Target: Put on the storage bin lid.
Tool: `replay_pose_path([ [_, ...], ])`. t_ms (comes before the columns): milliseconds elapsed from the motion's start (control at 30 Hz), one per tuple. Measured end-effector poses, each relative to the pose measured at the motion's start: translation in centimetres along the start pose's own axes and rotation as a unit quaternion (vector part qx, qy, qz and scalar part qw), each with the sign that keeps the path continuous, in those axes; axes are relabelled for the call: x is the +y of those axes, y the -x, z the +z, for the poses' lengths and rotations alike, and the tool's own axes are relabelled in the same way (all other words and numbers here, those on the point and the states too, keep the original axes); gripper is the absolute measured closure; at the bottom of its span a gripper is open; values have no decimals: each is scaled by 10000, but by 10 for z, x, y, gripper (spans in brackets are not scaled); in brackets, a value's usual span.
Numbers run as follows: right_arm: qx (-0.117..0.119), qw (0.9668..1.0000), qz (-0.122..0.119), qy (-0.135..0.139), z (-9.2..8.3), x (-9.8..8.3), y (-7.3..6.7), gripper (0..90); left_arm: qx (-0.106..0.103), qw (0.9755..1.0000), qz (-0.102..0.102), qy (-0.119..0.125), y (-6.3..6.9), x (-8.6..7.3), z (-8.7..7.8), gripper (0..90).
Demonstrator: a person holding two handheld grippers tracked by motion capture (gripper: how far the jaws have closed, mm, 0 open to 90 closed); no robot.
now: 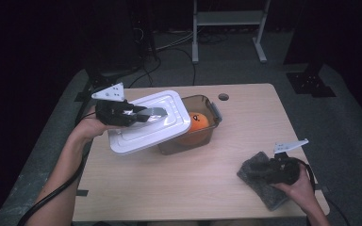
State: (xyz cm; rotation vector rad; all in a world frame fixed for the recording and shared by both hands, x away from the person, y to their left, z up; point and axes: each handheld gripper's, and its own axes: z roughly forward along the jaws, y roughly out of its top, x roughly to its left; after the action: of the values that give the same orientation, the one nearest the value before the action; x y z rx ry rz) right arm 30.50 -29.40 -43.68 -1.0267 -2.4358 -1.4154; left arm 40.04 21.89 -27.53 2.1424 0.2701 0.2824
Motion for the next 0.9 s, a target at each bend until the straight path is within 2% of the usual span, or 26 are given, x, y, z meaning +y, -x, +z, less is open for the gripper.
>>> replay_pose_path([
  [667, 68, 10000, 6, 26, -2, -2, 2, 381, -172, 9997, 79, -129, -16, 24, 43, 665],
  [900, 84, 10000, 2, 33, -2, -2, 1, 381, -217, 9997, 46, -121, -22, 28, 55, 666],
])
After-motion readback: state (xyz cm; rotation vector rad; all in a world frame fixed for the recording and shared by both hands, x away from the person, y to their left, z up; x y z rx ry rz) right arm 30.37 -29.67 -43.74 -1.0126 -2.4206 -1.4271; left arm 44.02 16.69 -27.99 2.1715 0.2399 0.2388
